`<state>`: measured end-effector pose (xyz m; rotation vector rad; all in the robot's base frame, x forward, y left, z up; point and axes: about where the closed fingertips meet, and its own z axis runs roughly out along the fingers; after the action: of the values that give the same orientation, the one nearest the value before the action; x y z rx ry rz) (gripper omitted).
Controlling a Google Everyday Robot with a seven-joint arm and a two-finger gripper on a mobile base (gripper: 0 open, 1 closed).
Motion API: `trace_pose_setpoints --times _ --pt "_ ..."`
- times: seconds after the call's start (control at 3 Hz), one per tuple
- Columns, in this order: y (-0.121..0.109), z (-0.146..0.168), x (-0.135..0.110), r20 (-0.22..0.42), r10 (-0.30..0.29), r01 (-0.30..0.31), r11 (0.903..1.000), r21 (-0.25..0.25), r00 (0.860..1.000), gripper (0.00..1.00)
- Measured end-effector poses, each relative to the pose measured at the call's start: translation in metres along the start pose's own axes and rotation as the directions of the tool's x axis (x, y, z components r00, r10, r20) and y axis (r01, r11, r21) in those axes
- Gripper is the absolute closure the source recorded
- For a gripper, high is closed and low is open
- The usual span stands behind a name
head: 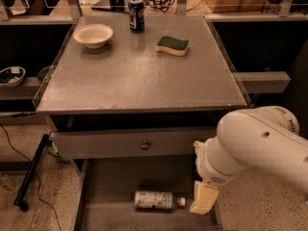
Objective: Pick blue plastic bottle from middle drawer and place on counter
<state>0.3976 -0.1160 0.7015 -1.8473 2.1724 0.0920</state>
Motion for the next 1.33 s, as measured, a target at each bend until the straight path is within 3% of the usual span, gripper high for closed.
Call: trace_pose_setpoints --times 1.0,1.33 --pt "0.0 0.073 0.0 0.022 0.01 -0.009 0.9989 -0.046 1.0 0.0" --pt "0.004 0.111 -0.003 0.019 0.017 -0.015 0.9941 -0.108 1.0 0.0"
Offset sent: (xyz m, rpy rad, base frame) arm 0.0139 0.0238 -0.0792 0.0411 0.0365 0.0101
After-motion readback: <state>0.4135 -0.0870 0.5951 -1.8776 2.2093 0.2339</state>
